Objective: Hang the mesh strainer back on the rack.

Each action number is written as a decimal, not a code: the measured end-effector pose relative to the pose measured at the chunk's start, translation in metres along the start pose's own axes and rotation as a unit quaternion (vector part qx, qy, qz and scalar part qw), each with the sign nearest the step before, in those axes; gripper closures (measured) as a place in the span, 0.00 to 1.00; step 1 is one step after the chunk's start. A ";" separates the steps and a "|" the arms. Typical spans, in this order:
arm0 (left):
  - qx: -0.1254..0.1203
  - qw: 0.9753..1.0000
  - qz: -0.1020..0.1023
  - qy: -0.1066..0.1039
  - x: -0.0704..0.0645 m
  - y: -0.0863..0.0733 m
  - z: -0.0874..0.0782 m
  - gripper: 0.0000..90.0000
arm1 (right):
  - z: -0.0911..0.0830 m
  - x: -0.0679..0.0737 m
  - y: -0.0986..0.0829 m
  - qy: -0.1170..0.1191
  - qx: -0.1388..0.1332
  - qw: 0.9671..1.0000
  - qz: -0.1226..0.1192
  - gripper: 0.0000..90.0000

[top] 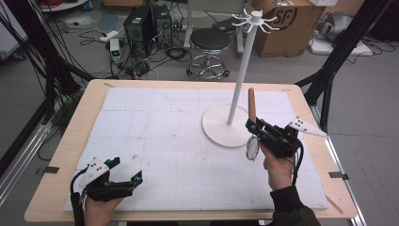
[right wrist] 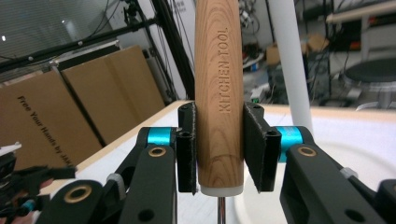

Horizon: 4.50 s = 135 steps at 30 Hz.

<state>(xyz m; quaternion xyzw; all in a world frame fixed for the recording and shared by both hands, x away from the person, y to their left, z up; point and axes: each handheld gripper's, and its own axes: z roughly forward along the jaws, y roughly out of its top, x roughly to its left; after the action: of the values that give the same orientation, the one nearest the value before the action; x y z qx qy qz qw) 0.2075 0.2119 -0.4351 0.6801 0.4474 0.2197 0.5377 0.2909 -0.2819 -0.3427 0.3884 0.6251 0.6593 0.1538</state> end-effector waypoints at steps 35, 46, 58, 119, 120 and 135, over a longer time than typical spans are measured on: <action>0.001 1.000 -0.009 0.004 0.009 -0.002 0.003 0.02 | 0.013 0.005 0.104 0.017 -0.119 0.992 -0.025 0.76; -0.001 1.000 -0.010 0.001 0.010 -0.002 0.003 0.02 | 0.016 0.008 0.118 0.016 -0.117 0.992 -0.030 0.76; -0.007 1.000 -0.017 0.000 0.012 -0.001 0.001 0.02 | 0.030 0.010 0.121 -0.003 -0.103 0.994 -0.040 0.76; -0.018 1.000 -0.010 -0.010 0.005 0.000 -0.007 0.02 | 0.010 0.002 0.063 -0.016 -0.063 0.998 -0.025 0.17; -0.019 1.000 -0.010 -0.010 0.005 0.000 -0.008 0.02 | 0.011 0.004 0.060 -0.015 -0.062 0.998 -0.025 0.17; -0.023 1.000 -0.006 -0.016 0.001 0.001 -0.008 0.02 | 0.016 0.017 0.020 0.011 -0.016 0.999 -0.031 0.17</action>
<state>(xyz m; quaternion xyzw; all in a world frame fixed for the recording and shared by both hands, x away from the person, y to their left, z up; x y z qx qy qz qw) 0.2020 0.2166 -0.4319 0.6683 0.4374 0.2159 0.5616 0.2969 -0.2626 -0.3195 0.3594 0.6279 0.6682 0.1733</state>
